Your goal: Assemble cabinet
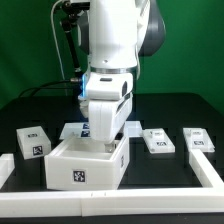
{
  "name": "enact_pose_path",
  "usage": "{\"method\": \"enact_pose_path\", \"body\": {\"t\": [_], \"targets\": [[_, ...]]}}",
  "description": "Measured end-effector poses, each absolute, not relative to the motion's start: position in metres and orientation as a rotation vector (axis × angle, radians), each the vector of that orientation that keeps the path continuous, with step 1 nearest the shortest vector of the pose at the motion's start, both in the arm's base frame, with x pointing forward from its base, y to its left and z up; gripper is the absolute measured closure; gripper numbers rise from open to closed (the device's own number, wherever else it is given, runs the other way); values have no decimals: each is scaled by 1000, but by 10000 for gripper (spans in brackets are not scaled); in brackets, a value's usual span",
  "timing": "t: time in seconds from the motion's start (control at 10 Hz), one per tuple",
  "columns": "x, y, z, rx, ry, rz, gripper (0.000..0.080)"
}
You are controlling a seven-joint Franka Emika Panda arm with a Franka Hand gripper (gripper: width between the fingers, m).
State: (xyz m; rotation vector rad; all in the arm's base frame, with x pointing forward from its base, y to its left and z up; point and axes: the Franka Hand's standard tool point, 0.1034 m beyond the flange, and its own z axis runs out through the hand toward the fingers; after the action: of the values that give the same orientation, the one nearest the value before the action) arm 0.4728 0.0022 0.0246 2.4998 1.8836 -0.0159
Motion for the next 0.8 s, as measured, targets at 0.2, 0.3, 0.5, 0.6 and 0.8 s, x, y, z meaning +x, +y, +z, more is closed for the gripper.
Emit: {"method": "enact_pose_path", "body": {"t": [0.2,0.3,0.5,0.6,0.8], "targets": [[473,2,25,2500,1884,-16,398],[473,2,25,2500,1884,-16,599],[473,2,25,2500,1884,-16,765],[473,2,25,2500,1884,-16,765],[473,2,25,2500,1884,-16,765]]}}
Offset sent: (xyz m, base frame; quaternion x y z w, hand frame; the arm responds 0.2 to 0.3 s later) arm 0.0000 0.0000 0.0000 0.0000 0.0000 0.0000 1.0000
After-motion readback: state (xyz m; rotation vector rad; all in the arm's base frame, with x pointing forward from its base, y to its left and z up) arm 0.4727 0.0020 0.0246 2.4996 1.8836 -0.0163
